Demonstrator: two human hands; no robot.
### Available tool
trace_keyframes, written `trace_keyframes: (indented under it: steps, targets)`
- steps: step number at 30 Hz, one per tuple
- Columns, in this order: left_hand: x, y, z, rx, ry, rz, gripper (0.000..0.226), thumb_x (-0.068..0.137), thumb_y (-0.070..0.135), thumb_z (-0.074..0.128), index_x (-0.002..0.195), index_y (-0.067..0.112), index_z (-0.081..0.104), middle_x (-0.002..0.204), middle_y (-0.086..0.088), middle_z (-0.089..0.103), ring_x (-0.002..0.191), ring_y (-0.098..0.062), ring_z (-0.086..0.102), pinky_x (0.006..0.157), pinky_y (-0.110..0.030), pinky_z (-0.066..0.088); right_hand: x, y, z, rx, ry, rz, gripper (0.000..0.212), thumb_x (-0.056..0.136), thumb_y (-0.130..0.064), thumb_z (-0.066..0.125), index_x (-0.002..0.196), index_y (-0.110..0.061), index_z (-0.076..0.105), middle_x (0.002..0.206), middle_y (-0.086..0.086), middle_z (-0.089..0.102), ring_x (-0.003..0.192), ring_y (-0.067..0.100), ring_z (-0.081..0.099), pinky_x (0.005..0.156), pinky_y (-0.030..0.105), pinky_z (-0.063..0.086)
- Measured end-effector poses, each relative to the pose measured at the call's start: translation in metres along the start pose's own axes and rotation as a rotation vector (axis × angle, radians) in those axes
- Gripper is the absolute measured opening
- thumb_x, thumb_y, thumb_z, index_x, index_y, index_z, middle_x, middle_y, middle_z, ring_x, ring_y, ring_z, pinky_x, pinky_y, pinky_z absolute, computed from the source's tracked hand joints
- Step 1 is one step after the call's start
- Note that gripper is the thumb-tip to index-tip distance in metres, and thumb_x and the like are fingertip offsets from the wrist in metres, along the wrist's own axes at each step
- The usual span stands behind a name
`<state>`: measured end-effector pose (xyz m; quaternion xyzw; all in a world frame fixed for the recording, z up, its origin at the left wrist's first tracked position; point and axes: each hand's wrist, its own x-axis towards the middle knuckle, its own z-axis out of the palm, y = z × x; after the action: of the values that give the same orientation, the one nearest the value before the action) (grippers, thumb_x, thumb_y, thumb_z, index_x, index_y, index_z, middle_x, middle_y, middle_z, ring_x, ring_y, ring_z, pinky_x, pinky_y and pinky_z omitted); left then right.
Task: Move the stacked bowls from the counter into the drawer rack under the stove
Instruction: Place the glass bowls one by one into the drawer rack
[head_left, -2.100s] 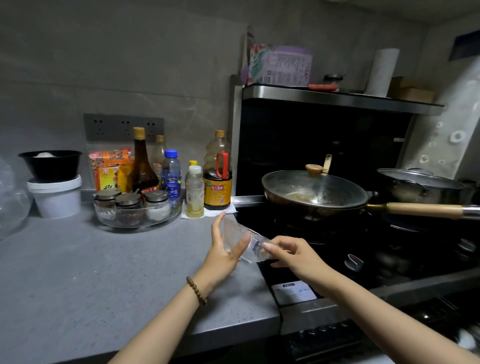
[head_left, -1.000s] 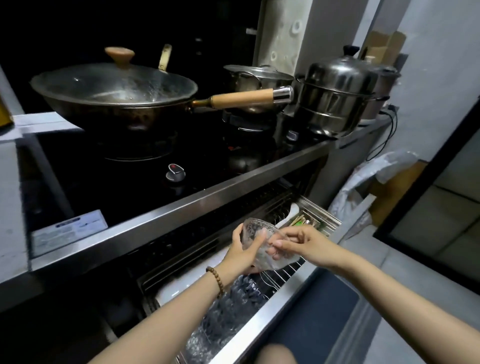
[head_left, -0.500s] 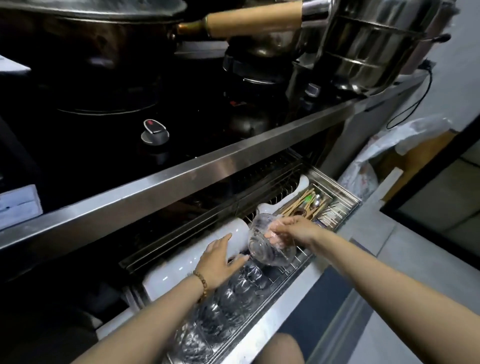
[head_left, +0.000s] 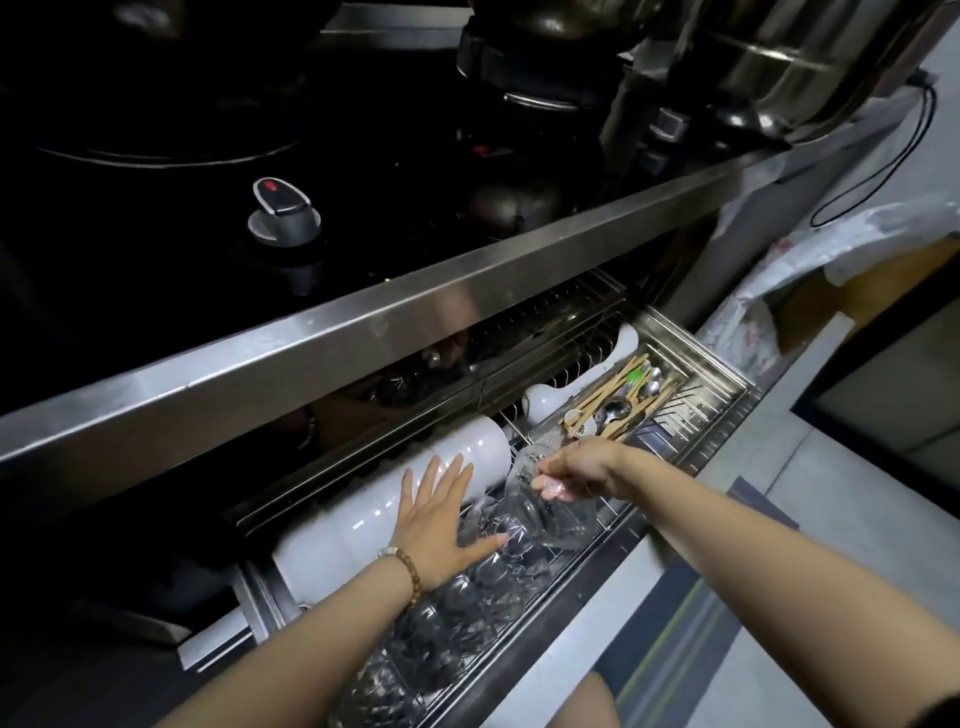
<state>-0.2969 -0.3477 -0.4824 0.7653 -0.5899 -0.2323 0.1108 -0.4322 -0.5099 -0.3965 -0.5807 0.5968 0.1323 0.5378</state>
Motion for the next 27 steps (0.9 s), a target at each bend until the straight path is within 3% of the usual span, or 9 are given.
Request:
trace_keyframes:
  steps: [4,8,13,17,21,24,27]
  targets:
    - [0.000,0.000,0.001,0.006,0.008,0.001,0.103,0.072,0.084,0.029,0.150,0.024,-0.002,0.158,0.006,-0.011,0.142,-0.016,-0.023,0.111,-0.044,-0.024,0.002,0.001,0.004,-0.010,-0.030,0.024,0.026,0.096,-0.013,0.051,0.072,-0.005,0.056,0.047,0.002,0.064,0.036,0.009,0.058,0.039,0.022,0.050]
    - [0.000,0.000,0.000,-0.010,0.003,0.000,0.104,0.072,0.082,0.033,0.150,0.024,-0.002,0.158,0.006,-0.011,0.142,-0.016,-0.023,0.111,-0.043,-0.024,0.004,-0.001,0.007,0.021,-0.073,0.015,0.025,0.097,-0.010,0.047,0.074,-0.006,0.056,0.042,-0.003,0.064,0.036,0.005,0.057,0.043,0.017,0.049]
    - [0.000,0.000,0.000,-0.014,0.002,0.001,0.104,0.072,0.083,0.033,0.150,0.023,-0.002,0.158,0.006,-0.011,0.142,-0.015,-0.023,0.112,-0.044,-0.022,0.007,-0.004,0.012,0.020,-0.115,0.005,0.020,0.098,-0.008,0.044,0.090,0.004,0.058,0.067,0.007,0.066,0.055,0.012,0.060,0.061,0.026,0.052]
    - [0.000,-0.001,0.000,-0.028,0.013,0.004,0.104,0.071,0.083,0.033,0.150,0.024,-0.001,0.158,0.007,-0.010,0.142,-0.014,-0.023,0.112,-0.042,-0.023,0.009,-0.003,0.020,0.010,-0.136,-0.031,0.020,0.097,-0.004,0.045,0.089,0.009,0.057,0.046,0.002,0.066,0.038,0.006,0.061,0.044,0.016,0.051]
    - [0.000,-0.002,0.002,-0.036,0.017,0.002,0.106,0.070,0.085,0.032,0.150,0.025,-0.001,0.158,0.008,-0.011,0.142,-0.013,-0.023,0.111,-0.041,-0.025,0.012,-0.006,0.025,-0.096,-0.109,-0.064,0.018,0.094,-0.003,0.049,0.092,0.013,0.057,0.066,0.010,0.064,0.038,0.005,0.060,0.045,0.016,0.051]
    - [0.001,-0.002,0.003,-0.041,0.015,0.001,0.106,0.069,0.086,0.031,0.150,0.026,-0.002,0.158,0.009,-0.011,0.141,-0.013,-0.024,0.109,-0.040,-0.026,0.014,-0.005,0.023,-0.107,-0.133,-0.076,0.019,0.094,-0.003,0.050,0.082,0.008,0.059,0.066,0.009,0.063,0.038,0.005,0.059,0.044,0.015,0.050]
    - [0.000,-0.001,0.000,-0.050,0.001,0.005,0.105,0.071,0.084,0.032,0.150,0.025,-0.003,0.158,0.008,-0.011,0.142,-0.013,-0.023,0.109,-0.040,-0.026,0.014,-0.003,0.022,-0.141,-0.121,-0.081,0.020,0.093,-0.006,0.052,0.100,0.011,0.060,0.077,0.013,0.064,0.052,0.011,0.063,0.054,0.019,0.051]
